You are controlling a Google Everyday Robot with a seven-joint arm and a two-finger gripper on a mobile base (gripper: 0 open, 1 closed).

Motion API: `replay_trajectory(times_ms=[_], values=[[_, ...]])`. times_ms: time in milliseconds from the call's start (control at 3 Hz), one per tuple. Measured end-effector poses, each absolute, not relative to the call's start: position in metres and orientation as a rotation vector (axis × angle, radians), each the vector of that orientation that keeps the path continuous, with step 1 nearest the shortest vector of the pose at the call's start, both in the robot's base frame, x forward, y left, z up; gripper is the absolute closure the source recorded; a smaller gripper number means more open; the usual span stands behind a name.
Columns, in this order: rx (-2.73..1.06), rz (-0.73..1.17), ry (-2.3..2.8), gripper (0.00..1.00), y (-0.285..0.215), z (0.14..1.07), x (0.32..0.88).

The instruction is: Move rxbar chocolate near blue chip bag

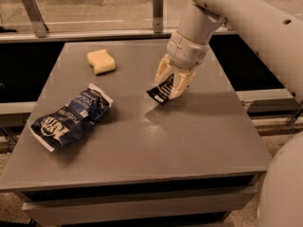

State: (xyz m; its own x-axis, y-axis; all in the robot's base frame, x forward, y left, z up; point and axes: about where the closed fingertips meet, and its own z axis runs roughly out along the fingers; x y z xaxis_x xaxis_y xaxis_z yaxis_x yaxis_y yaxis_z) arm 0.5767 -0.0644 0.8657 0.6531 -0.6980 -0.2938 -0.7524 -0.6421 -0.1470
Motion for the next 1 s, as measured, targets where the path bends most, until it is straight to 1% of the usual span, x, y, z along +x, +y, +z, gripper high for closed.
replay_trajectory(times_ms=[333, 1000], values=[[-2.638, 0.271, 1.086, 1.0, -0.047, 0.889, 0.569], [-2.68, 0.273, 0.908, 1.0, -0.014, 0.924, 0.54]])
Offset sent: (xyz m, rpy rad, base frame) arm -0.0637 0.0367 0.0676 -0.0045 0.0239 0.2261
